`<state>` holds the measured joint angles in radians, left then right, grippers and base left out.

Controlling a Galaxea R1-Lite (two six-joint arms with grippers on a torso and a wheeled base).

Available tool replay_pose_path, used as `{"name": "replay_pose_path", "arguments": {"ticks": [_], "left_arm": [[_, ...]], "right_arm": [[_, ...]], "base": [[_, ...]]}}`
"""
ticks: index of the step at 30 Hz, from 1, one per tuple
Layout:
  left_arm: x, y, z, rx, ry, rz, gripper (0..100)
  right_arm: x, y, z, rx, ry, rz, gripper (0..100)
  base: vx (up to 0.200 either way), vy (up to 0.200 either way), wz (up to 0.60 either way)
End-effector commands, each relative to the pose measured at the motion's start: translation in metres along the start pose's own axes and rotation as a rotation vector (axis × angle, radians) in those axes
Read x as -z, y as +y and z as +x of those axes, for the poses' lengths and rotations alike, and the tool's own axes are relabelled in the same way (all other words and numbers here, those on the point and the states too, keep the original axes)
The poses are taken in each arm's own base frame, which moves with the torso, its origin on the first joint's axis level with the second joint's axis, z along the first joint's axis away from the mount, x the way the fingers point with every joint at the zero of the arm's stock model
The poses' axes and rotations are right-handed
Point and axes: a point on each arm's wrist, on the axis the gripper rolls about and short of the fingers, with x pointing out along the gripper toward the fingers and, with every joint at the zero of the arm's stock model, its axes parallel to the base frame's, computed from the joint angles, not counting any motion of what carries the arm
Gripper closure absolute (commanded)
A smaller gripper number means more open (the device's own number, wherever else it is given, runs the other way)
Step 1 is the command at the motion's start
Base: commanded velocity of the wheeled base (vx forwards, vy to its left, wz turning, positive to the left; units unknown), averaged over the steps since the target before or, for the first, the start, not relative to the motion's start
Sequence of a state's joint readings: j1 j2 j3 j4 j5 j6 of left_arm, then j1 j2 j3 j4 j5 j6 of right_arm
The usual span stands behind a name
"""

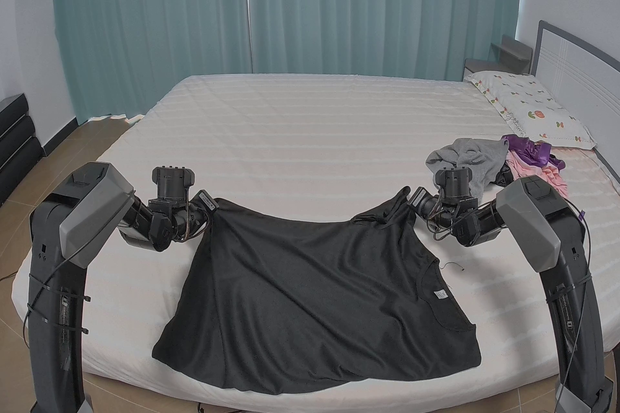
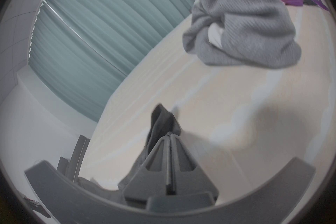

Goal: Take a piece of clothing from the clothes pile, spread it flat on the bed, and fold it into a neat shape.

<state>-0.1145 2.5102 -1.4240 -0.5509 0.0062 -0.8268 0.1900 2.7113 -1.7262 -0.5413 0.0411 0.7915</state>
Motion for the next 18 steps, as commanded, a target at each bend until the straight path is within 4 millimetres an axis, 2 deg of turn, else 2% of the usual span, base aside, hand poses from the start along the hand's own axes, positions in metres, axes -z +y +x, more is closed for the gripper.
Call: {"name": "replay_pose_path", "arguments": {"ticks": [1, 2, 5, 6, 11, 18], "left_arm": [[-0.005, -0.006, 0.0, 0.01, -0.03, 0.026, 100], [-0.008, -0.008, 0.0, 0.017, -0.045, 0.032, 100], [-0.013, -0.013, 0.0, 0.032, -0.062, 0.031, 100], [-0.017, -0.017, 0.001, 0.044, -0.083, 0.03, 100], [-0.028, -0.024, 0.001, 0.062, -0.129, 0.02, 100], [-0.02, -0.017, 0.011, 0.043, -0.115, 0.022, 100]], "right_arm": [[-0.02, 0.009, 0.001, -0.024, -0.09, 0.005, 100], [-0.032, 0.014, 0.001, -0.033, -0.14, 0.008, 100], [-0.044, 0.017, 0.001, -0.036, -0.191, 0.013, 100], [-0.055, 0.02, 0.001, -0.038, -0.24, 0.019, 100], [-0.071, 0.023, -0.002, -0.071, -0.328, 0.022, 100], [-0.051, 0.011, 0.01, -0.048, -0.292, 0.013, 100]], "base": [[0.0, 0.0, 0.0], [0.0, 0.0, 0.0], [0.0, 0.0, 0.0], [0.0, 0.0, 0.0], [0.0, 0.0, 0.0], [0.0, 0.0, 0.0]]}}
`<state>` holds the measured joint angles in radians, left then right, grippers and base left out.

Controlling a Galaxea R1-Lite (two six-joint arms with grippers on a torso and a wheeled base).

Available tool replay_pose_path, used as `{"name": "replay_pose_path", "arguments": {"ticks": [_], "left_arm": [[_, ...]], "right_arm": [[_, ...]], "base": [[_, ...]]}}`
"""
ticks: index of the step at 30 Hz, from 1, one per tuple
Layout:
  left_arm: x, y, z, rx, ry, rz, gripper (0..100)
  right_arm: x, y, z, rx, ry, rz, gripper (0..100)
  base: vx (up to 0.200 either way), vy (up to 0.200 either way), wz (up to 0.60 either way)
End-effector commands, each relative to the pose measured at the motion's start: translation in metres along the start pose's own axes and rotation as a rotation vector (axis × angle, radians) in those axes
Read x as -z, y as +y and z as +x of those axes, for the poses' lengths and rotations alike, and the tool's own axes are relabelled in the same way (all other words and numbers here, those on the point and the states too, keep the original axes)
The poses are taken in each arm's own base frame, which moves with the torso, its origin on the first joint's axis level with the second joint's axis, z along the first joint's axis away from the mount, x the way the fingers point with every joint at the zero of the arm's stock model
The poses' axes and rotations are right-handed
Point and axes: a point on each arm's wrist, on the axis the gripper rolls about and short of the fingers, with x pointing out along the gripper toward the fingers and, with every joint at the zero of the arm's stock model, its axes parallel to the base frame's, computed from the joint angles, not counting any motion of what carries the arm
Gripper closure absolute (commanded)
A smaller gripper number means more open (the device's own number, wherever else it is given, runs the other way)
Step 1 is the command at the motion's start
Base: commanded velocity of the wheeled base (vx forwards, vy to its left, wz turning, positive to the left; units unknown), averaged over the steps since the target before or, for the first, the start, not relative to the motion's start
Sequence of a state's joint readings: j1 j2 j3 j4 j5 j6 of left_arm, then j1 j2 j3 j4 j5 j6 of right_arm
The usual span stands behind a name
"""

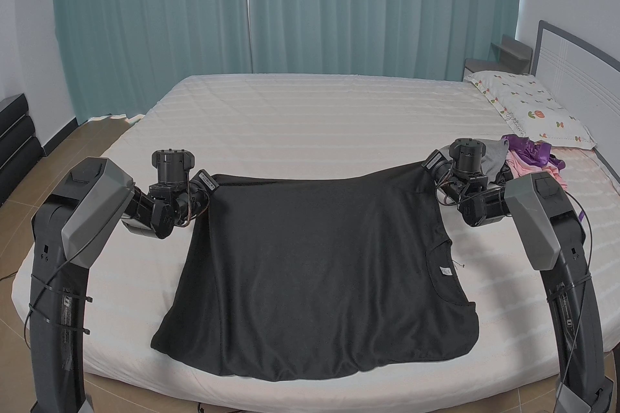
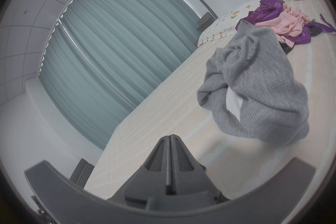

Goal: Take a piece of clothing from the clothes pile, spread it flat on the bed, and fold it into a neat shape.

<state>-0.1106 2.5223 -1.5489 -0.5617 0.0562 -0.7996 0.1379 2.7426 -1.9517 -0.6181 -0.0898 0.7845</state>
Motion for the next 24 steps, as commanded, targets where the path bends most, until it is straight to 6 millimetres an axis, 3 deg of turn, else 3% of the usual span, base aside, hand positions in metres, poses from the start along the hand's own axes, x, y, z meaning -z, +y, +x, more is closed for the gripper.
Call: {"name": "replay_pose_path", "arguments": {"ticks": [1, 2, 3, 8, 9, 16, 20, 23, 24], "left_arm": [[0.009, 0.007, 0.007, -0.016, 0.016, 0.002, 100], [0.01, 0.008, 0.008, -0.018, 0.02, 0.002, 100], [0.011, 0.009, 0.008, -0.02, 0.022, 0.003, 0], [0.013, 0.012, 0.008, -0.029, 0.033, 0.0, 0], [0.014, 0.012, 0.008, -0.031, 0.035, 0.0, 0], [0.018, 0.016, -0.004, -0.059, 0.062, 0.002, 0], [0.012, 0.016, -0.024, -0.073, 0.076, -0.001, 0], [0.0, 0.016, -0.06, -0.062, 0.121, -0.014, 0], [0.0, 0.016, -0.06, -0.062, 0.121, -0.014, 0]], "right_arm": [[0.017, -0.011, 0.003, 0.022, 0.032, -0.006, 100], [0.02, -0.012, 0.003, 0.028, 0.042, -0.008, 100], [0.021, -0.013, 0.003, 0.031, 0.045, -0.009, 100], [0.03, -0.022, -0.003, 0.061, 0.095, -0.021, 100], [0.03, -0.023, -0.004, 0.063, 0.1, -0.026, 0], [0.025, -0.022, -0.019, 0.087, 0.135, -0.068, 0], [0.009, -0.016, -0.04, 0.079, 0.176, -0.056, 0], [-0.012, -0.01, -0.076, 0.053, 0.25, -0.037, 0], [-0.012, -0.01, -0.076, 0.053, 0.25, -0.037, 0]], "base": [[0.0, 0.0, 0.0], [0.0, 0.0, 0.0], [0.0, 0.0, 0.0], [0.0, 0.0, 0.0], [0.0, 0.0, 0.0], [0.0, 0.0, 0.0], [0.0, 0.0, 0.0], [0.0, 0.0, 0.0], [0.0, 0.0, 0.0]]}}
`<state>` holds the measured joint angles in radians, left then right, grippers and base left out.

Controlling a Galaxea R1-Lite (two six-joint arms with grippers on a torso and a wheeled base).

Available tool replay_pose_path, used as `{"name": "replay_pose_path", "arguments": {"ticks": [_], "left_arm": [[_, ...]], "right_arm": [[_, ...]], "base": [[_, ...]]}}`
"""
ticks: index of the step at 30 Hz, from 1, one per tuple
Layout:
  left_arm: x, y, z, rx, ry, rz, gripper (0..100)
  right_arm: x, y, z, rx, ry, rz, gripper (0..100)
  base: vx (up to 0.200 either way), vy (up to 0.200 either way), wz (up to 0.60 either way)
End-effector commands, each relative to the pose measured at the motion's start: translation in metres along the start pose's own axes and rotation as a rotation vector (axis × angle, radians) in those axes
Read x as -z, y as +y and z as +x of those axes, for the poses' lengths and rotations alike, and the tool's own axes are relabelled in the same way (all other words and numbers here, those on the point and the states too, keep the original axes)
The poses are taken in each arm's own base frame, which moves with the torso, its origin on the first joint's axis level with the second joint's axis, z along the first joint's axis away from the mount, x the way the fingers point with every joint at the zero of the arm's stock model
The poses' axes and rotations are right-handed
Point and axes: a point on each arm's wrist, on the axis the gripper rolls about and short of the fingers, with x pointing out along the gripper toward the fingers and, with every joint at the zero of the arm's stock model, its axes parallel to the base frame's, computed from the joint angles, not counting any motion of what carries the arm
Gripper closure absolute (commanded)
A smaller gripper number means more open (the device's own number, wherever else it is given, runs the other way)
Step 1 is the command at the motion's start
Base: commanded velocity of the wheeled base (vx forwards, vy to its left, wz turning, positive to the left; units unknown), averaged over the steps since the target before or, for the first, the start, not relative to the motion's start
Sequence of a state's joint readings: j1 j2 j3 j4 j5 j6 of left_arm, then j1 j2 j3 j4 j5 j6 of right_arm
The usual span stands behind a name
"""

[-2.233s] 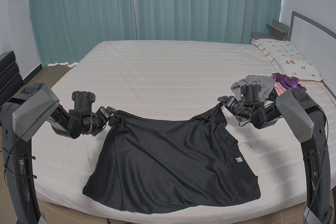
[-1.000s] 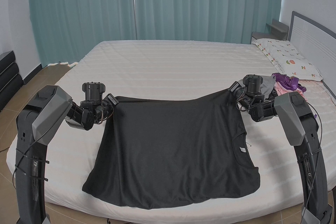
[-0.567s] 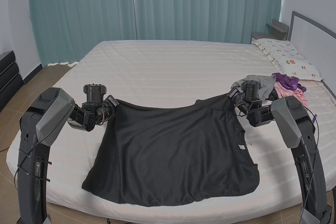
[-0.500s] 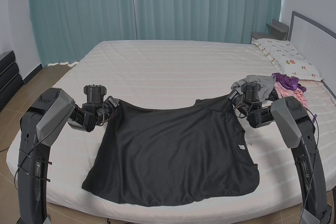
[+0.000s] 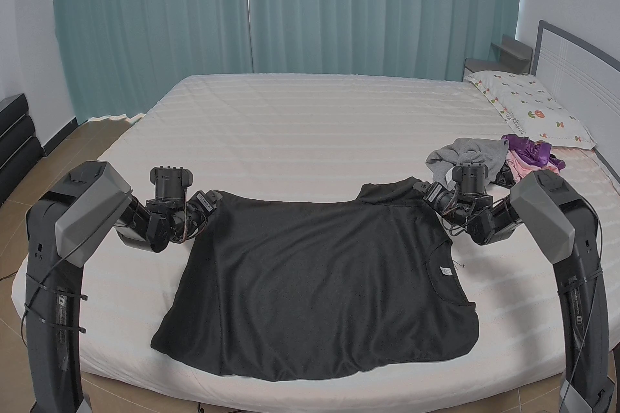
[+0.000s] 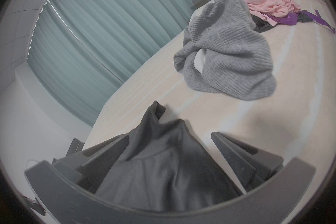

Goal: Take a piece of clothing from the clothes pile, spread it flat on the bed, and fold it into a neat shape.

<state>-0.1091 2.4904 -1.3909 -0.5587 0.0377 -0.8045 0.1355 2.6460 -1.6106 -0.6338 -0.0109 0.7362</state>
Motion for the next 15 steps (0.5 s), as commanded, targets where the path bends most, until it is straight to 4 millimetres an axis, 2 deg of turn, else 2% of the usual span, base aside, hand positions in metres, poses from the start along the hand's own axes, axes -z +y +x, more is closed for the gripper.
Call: {"name": "replay_pose_path", "arguments": {"ticks": [1, 3, 4, 6, 7, 9, 10, 15], "left_arm": [[-0.016, -0.003, -0.071, 0.043, 0.068, -0.012, 0], [-0.015, -0.002, -0.085, 0.055, 0.095, -0.013, 0], [-0.014, -0.001, -0.106, 0.064, 0.116, -0.015, 0], [-0.012, 0.001, -0.126, 0.066, 0.131, -0.019, 0], [-0.012, 0.001, -0.126, 0.066, 0.131, -0.019, 0], [-0.003, 0.007, -0.153, 0.053, 0.159, -0.025, 0], [0.0, 0.008, -0.162, 0.05, 0.167, -0.026, 0], [0.021, 0.019, -0.202, 0.049, 0.239, -0.012, 0]], "right_arm": [[-0.035, 0.014, -0.074, -0.062, 0.079, 0.033, 0], [-0.036, 0.012, -0.088, -0.061, 0.103, 0.04, 0], [-0.037, 0.011, -0.11, -0.067, 0.132, 0.047, 0], [-0.032, 0.008, -0.133, -0.07, 0.171, 0.05, 0], [-0.032, 0.008, -0.133, -0.07, 0.171, 0.05, 0], [-0.022, 0.001, -0.17, -0.086, 0.202, 0.053, 0], [-0.017, -0.003, -0.182, -0.093, 0.21, 0.054, 0], [0.009, -0.023, -0.221, -0.129, 0.208, 0.038, 0]], "base": [[0.0, 0.0, 0.0], [0.0, 0.0, 0.0], [0.0, 0.0, 0.0], [0.0, 0.0, 0.0], [0.0, 0.0, 0.0], [0.0, 0.0, 0.0], [0.0, 0.0, 0.0], [0.0, 0.0, 0.0]]}}
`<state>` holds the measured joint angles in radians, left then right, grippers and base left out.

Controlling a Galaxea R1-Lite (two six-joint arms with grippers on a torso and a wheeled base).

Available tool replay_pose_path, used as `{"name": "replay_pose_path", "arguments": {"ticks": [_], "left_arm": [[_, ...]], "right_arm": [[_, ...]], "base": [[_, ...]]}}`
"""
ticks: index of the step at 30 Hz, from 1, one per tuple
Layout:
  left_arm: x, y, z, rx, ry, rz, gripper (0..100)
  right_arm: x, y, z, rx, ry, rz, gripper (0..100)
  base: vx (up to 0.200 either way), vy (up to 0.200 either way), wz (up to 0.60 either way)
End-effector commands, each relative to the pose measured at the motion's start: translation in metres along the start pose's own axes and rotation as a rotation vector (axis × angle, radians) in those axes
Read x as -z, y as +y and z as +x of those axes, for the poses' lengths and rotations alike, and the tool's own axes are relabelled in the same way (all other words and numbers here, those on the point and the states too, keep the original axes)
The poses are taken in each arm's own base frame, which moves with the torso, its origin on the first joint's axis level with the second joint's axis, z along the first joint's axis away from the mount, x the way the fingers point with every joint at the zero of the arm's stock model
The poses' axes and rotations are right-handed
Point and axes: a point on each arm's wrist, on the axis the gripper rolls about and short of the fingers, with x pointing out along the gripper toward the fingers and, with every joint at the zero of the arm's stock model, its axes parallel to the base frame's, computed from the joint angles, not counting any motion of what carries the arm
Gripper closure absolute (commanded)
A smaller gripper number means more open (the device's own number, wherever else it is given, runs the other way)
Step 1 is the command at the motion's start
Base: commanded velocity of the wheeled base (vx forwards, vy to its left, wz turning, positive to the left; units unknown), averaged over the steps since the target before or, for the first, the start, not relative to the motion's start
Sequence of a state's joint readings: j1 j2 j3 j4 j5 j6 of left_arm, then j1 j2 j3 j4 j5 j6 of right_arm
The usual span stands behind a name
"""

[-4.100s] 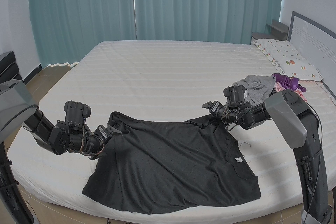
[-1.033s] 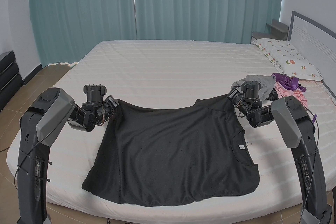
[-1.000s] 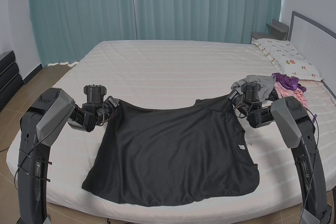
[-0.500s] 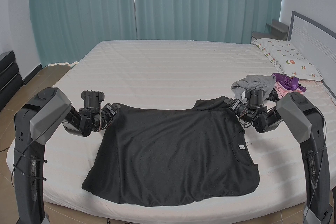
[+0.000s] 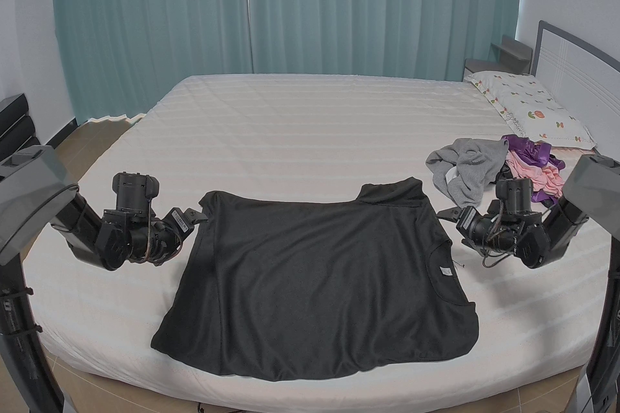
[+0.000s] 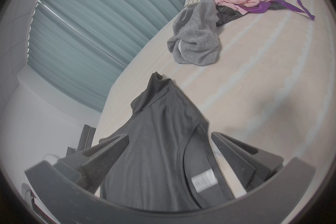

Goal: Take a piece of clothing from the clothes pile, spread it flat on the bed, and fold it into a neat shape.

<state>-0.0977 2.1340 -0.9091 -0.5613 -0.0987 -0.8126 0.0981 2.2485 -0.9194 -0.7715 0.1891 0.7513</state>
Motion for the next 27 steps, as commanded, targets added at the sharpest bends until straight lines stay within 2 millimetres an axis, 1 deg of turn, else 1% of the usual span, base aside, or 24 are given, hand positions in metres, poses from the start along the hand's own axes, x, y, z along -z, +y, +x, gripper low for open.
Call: {"name": "replay_pose_path", "arguments": {"ticks": [1, 5, 6, 7, 8, 9, 11, 14, 16, 21, 26, 27], "left_arm": [[0.036, 0.008, -0.094, 0.052, 0.081, 0.009, 0], [0.052, 0.016, -0.114, 0.076, 0.152, -0.022, 0], [0.052, 0.017, -0.114, 0.077, 0.155, -0.024, 0], [0.057, 0.021, -0.116, 0.084, 0.194, -0.038, 0], [0.057, 0.021, -0.116, 0.084, 0.194, -0.038, 0], [0.062, 0.025, -0.116, 0.086, 0.236, -0.047, 0], [0.064, 0.028, -0.115, 0.082, 0.255, -0.052, 0], [0.066, 0.031, -0.112, 0.068, 0.27, -0.055, 0], [0.072, 0.038, -0.108, 0.037, 0.3, -0.063, 0], [0.078, 0.048, -0.099, -0.009, 0.332, -0.079, 0], [0.081, 0.056, -0.09, -0.008, 0.303, -0.075, 0], [0.082, 0.057, -0.086, -0.013, 0.293, -0.074, 0]], "right_arm": [[0.033, -0.009, -0.095, -0.113, -0.018, -0.021, 0], [0.051, -0.022, -0.109, -0.097, -0.001, -0.015, 0], [0.052, -0.022, -0.11, -0.097, 0.001, -0.015, 0], [0.058, -0.027, -0.113, -0.084, 0.018, -0.005, 0], [0.058, -0.027, -0.113, -0.084, 0.018, -0.005, 0], [0.063, -0.031, -0.115, -0.069, 0.033, 0.003, 0], [0.067, -0.033, -0.117, -0.06, 0.049, 0.009, 0], [0.069, -0.036, -0.119, -0.053, 0.063, 0.016, 0], [0.071, -0.039, -0.118, -0.06, 0.088, 0.025, 0], [0.073, -0.044, -0.113, -0.053, 0.111, 0.036, 0], [0.075, -0.047, -0.11, -0.044, 0.123, 0.04, 0], [0.076, -0.047, -0.109, -0.042, 0.127, 0.041, 0]], "base": [[0.0, 0.0, 0.0], [0.0, 0.0, 0.0], [0.0, 0.0, 0.0], [0.0, 0.0, 0.0], [0.0, 0.0, 0.0], [0.0, 0.0, 0.0], [0.0, 0.0, 0.0], [-0.2, 0.0, 0.0], [-0.2, 0.0, 0.0], [-0.2, 0.0, 0.0], [-0.2, 0.0, 0.0], [0.0, 0.0, 0.0]]}}
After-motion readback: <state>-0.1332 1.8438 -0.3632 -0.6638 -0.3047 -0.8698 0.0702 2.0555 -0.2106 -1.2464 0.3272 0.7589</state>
